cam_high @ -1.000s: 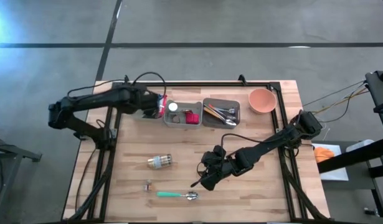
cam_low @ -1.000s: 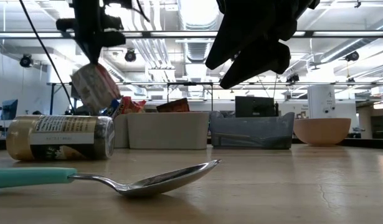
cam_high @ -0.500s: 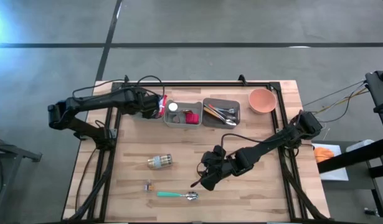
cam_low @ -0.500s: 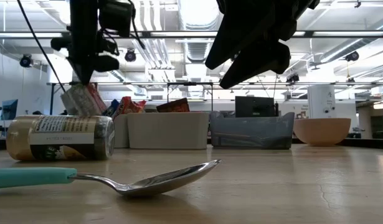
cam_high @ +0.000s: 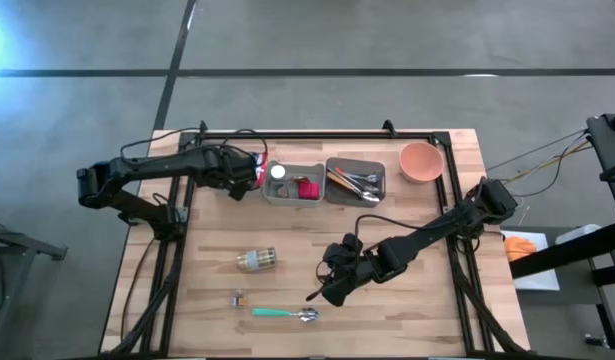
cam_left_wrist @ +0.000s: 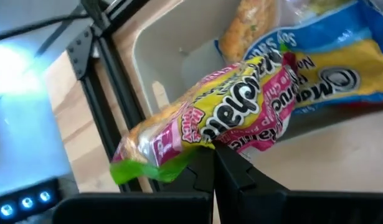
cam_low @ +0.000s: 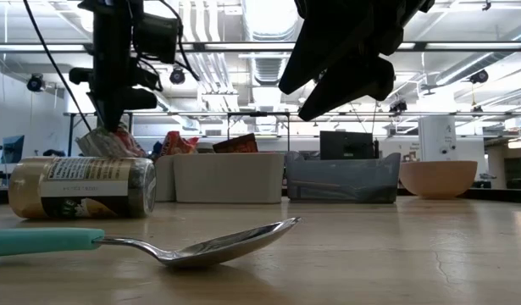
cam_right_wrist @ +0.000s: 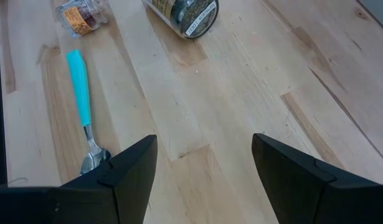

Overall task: Pick & Place Food Item
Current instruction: Put the green noodle pack into the left gray bin

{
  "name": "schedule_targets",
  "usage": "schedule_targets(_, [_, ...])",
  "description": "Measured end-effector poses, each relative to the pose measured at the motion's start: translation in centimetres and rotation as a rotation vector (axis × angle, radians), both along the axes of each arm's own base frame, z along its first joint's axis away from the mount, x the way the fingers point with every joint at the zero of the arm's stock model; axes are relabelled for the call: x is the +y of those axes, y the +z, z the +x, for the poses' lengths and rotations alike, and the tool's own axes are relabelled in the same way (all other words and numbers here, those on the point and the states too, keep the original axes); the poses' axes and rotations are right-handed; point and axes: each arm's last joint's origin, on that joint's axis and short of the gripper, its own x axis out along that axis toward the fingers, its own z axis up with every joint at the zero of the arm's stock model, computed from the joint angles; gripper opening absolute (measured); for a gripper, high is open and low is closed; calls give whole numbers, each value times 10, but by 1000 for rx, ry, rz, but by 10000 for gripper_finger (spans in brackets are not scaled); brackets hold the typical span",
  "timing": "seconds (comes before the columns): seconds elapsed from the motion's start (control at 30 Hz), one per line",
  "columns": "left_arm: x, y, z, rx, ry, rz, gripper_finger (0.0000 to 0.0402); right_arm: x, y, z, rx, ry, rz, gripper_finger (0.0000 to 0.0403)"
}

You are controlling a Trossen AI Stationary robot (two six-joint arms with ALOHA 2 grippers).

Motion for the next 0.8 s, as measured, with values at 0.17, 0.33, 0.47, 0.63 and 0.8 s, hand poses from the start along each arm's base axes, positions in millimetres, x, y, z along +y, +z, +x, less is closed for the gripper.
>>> schedule_targets(0.17, [1,3,1,83,-142,29,0,0,0,0,0,0,0,260])
schedule_targets(0.33, [2,5,1,234,-311,93,0,0,0,0,1,9,-8,260])
schedule_targets(0.47, [4,8,1,329,-408,125,0,0,0,0,1,20,-18,260])
schedule_targets(0.63, [5,15,4,395,-517,121,0,0,0,0,2,23,-21,260])
schedule_targets(0.8, [5,13,5,448,-603,96,0,0,0,0,3,23,-21,260])
